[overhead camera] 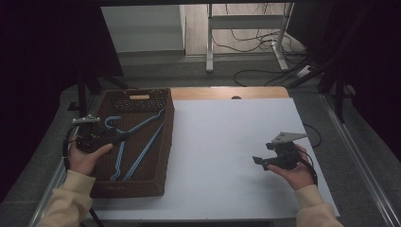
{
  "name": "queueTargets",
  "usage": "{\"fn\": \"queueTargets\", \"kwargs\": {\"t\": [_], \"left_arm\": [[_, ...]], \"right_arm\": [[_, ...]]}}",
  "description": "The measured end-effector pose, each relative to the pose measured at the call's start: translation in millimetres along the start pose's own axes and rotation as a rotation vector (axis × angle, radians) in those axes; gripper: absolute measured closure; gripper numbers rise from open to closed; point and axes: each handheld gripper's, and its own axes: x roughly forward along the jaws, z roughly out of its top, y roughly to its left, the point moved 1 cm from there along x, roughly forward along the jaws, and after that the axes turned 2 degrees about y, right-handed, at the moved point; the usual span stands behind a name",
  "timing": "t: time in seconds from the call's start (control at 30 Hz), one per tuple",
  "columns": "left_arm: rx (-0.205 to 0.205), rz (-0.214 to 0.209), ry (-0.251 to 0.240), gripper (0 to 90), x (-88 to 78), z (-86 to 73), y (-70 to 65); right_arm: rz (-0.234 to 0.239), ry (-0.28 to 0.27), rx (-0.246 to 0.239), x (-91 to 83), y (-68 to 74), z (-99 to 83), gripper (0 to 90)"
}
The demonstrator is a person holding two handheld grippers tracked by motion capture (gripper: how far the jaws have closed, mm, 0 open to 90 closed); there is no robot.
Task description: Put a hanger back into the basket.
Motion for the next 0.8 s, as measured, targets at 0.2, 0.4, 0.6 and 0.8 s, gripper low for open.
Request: {"fn": "queueTargets", "kwargs": {"t": [0.2, 0.4, 0.6, 0.8], "left_arm": [[0.087, -0.072, -0.005, 26.7, 2.4, -0.8, -26.1], [0.147, -0.136, -0.011, 26.1, 5.9, -8.7, -52.4], [0.185, -0.149, 0.016, 25.2, 13.6, -17.9, -69.9], [0.21, -0.152, 0.028, 24.7, 20.8, -25.1, -79.9]], "right_arm": [[0.004, -0.003, -0.002, -0.6, 1.2, 0.4, 20.7], [0.018, -0.017, -0.009, -6.0, 6.2, -0.5, 20.6], [0.041, -0.047, 0.0, -15.0, 9.4, -4.0, 20.6], [0.065, -0.07, 0.02, -20.5, 9.4, -9.7, 20.5]]}}
